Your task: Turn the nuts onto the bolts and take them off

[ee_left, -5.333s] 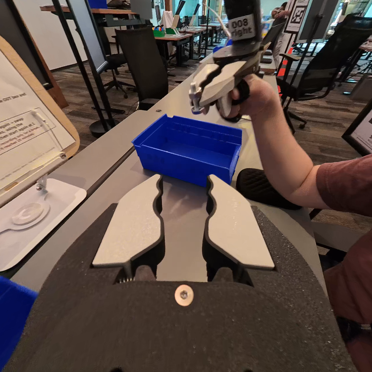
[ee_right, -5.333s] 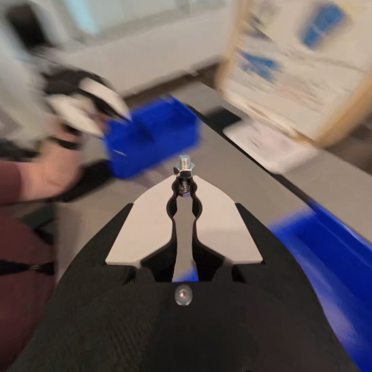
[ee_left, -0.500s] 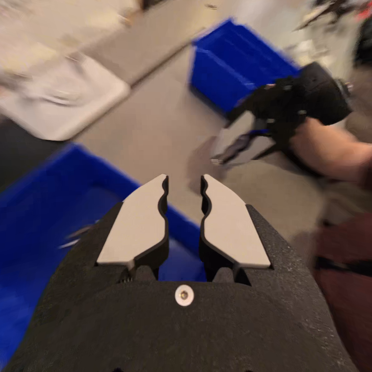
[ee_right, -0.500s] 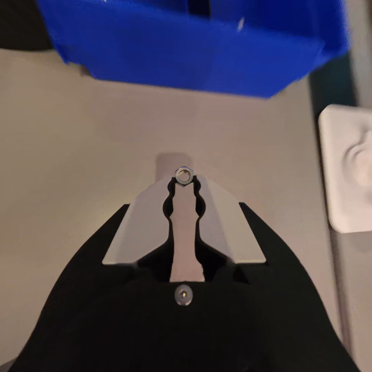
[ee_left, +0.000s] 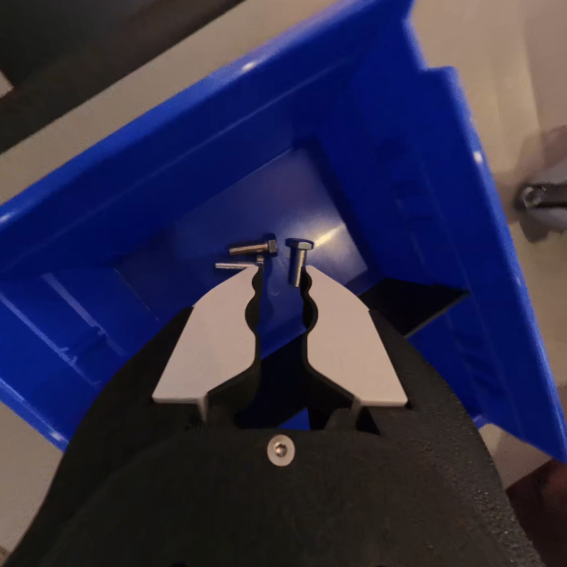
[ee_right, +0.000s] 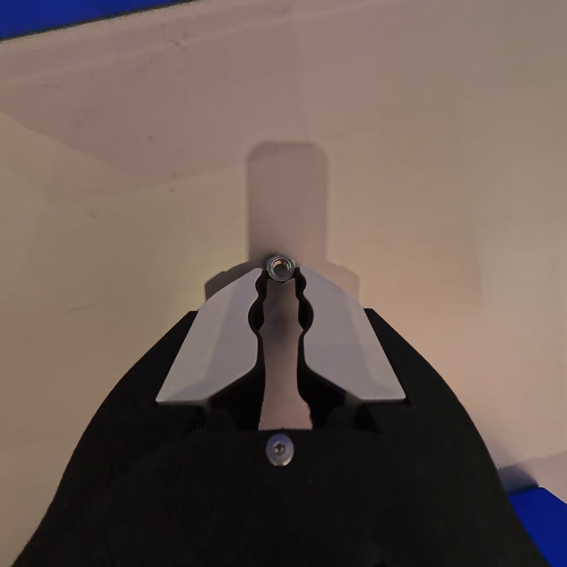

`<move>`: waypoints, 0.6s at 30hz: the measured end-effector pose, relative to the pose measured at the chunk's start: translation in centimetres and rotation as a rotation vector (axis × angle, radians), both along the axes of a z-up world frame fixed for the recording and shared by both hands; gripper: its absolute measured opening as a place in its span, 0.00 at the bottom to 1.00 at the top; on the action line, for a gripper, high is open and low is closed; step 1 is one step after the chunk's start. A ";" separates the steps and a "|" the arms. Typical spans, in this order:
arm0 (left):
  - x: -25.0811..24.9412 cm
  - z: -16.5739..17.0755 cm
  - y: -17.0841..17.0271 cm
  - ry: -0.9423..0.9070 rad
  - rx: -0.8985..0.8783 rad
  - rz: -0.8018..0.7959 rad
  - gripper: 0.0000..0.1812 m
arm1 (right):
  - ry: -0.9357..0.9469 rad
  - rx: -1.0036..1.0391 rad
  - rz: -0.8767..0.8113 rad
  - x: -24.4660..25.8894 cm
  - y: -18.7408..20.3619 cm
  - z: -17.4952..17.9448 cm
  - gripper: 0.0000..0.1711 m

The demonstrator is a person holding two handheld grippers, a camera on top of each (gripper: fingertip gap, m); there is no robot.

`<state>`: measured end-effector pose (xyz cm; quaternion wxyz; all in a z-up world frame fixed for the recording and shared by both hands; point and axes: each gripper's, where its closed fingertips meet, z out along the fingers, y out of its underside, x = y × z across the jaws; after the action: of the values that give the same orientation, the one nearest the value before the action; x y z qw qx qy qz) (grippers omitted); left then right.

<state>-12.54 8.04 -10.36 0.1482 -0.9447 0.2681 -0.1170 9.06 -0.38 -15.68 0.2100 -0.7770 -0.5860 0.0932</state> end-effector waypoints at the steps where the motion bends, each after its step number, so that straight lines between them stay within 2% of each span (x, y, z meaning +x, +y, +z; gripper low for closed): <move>1: -0.3 -0.5 0.1 0.017 -0.029 0.042 0.13 | -0.001 -0.001 0.000 0.0 0.0 0.0 0.11; 5: -0.9 -2.1 -0.7 0.026 -0.199 0.181 0.15 | -0.008 0.031 0.007 -0.1 0.1 0.2 0.12; 13: -2.7 -3.3 0.5 0.085 -0.266 0.367 0.19 | 0.067 0.102 0.013 -0.9 0.3 2.8 0.16; 18: -3.2 -3.6 1.4 0.126 -0.271 0.407 0.18 | 0.058 0.117 0.031 -0.6 0.2 3.4 0.16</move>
<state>-15.72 9.44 -13.97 0.0235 -0.9959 0.0627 -0.0602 8.47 -0.21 -12.32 0.2705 -0.7512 -0.5962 0.0843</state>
